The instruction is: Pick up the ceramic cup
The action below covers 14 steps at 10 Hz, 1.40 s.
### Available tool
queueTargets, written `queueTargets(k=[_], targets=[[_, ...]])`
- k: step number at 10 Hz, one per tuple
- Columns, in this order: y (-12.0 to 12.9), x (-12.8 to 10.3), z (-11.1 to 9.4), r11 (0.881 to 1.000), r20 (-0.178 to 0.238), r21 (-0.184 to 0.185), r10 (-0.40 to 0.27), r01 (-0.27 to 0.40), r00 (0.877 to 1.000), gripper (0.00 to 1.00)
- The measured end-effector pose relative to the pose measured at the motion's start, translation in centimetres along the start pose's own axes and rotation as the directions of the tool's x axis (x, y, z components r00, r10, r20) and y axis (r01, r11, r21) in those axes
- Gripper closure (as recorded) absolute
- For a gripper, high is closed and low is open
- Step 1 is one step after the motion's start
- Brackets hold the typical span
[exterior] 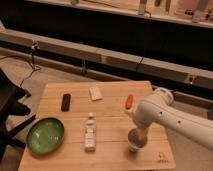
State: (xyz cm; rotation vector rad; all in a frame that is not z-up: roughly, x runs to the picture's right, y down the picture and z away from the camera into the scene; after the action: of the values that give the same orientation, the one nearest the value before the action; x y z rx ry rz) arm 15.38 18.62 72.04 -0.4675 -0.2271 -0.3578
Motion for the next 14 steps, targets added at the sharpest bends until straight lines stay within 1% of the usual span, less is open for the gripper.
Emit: queueTargets(k=[7, 14], targets=[[0.2, -0.3, 0.8, 1.000, 0.000, 0.004, -0.006, 0.006, 1.000, 0.20], [0.2, -0.6, 1.2, 1.000, -0.003, 0.010, -0.016, 0.016, 1.000, 0.20]])
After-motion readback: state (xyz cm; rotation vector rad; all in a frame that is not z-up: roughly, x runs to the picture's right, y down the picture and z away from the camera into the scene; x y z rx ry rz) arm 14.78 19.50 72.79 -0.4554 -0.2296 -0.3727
